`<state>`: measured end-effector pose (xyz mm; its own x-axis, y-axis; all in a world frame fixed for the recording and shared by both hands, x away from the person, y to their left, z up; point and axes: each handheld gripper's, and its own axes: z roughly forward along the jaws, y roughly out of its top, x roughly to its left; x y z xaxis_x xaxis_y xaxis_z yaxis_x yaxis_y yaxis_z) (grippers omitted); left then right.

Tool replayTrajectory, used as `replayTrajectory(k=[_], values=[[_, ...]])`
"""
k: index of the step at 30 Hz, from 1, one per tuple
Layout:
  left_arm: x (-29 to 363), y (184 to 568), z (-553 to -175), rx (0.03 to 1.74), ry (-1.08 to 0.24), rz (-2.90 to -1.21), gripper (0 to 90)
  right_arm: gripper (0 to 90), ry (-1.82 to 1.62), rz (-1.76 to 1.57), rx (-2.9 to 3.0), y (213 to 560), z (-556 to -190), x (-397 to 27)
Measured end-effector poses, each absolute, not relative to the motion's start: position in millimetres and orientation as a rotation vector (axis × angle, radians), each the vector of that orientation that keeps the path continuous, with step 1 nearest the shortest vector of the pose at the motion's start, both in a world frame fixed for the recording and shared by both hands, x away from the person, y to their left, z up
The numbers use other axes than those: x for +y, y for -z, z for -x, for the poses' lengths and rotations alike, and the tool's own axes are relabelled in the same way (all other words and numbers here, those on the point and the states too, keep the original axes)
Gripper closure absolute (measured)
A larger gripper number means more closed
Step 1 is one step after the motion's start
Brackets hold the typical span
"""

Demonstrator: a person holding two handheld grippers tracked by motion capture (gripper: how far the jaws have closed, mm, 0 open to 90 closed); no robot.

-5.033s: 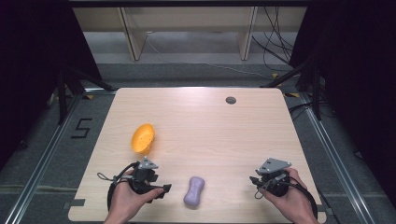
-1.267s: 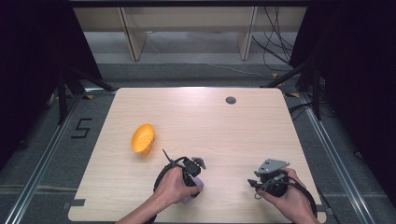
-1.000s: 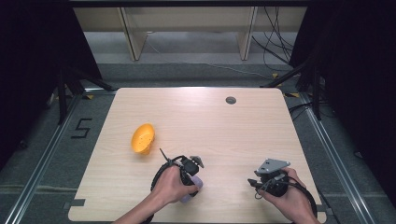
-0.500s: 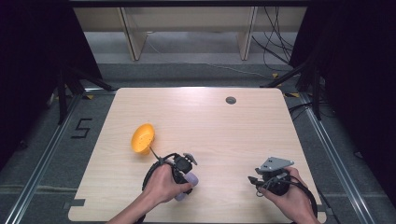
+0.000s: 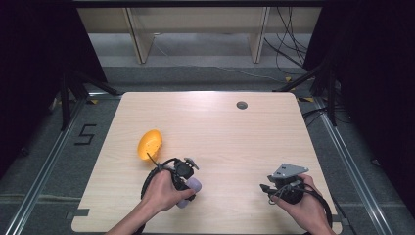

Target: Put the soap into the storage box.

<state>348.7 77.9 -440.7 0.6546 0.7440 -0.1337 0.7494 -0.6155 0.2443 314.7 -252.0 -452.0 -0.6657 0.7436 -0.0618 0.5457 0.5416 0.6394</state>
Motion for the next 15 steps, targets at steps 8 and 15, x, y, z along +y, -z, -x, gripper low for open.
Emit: replayTrajectory(k=[8,15], values=[[86.2,438.3,-351.1,1.228,0.015,-2.589,49.0,57.7,-0.855,-1.095,2.454,451.7,-313.6,-251.1],[95.3,437.2,-351.8,1.257,0.008,-2.582,49.0,57.7,-0.855,-1.092,2.455,451.8,-313.6,-251.2]])
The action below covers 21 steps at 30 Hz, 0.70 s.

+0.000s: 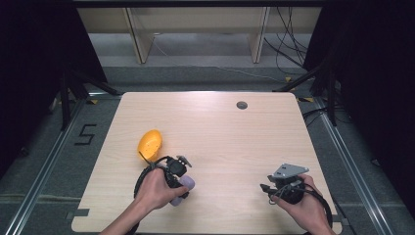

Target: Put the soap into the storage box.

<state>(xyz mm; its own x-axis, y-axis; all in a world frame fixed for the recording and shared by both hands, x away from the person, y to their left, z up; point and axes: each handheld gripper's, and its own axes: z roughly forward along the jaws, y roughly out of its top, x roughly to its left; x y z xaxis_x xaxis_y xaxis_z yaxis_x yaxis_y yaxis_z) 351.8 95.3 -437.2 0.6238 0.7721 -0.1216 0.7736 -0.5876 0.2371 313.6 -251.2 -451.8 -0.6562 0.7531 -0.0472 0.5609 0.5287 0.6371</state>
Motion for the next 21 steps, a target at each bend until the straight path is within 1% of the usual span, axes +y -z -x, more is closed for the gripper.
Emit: replayTrajectory(k=[5,21], values=[[99.0,436.8,-352.6,1.271,0.003,-2.558,49.0,57.7,-0.85,-1.045,2.452,452.1,-315.3,-252.6],[110.9,432.4,-356.7,1.309,-0.008,-2.508,49.0,57.8,-0.853,-1.039,2.448,452.1,-315.3,-252.8]])
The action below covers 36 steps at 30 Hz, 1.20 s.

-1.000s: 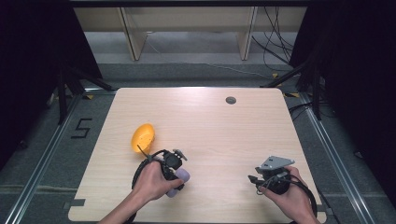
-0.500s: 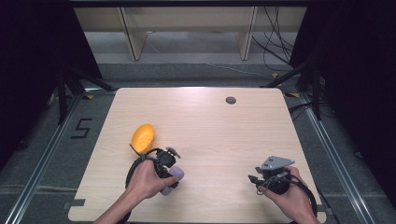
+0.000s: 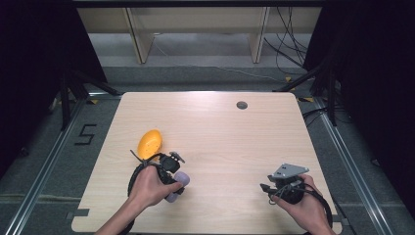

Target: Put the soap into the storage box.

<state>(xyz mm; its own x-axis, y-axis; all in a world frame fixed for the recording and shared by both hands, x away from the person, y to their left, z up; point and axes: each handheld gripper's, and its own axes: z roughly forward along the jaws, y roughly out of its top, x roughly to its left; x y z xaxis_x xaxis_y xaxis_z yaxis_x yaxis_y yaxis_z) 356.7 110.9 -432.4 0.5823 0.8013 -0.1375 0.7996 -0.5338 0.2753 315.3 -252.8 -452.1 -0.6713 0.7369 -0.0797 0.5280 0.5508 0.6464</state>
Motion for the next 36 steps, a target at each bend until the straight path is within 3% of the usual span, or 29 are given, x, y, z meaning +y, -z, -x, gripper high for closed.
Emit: replayTrajectory(k=[36], values=[[138.1,423.4,-366.5,1.47,-0.047,-2.347,49.0,57.8,-0.851,-1.04,2.436,451.0,-314.0,-252.2]])
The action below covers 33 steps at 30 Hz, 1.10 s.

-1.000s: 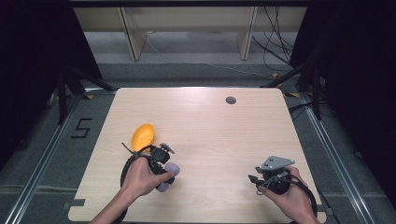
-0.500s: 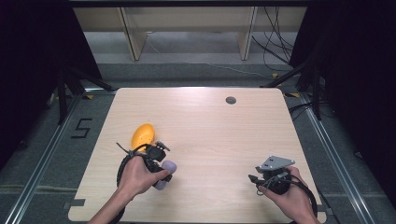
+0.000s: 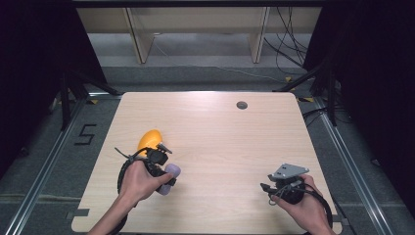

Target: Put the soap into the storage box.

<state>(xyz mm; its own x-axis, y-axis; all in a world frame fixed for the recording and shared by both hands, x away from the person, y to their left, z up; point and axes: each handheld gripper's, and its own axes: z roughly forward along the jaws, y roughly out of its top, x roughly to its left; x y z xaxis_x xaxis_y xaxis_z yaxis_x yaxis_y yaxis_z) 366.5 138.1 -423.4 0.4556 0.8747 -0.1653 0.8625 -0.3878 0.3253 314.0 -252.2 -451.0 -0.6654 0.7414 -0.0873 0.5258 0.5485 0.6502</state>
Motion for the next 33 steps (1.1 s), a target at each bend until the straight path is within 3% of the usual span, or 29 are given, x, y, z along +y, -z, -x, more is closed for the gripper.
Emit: replayTrajectory(k=[33], values=[[159.5,408.4,-391.1,1.559,-0.106,-2.25,49.0,57.9,-0.852,-1.024,2.427,449.0,-313.2,-252.2]])
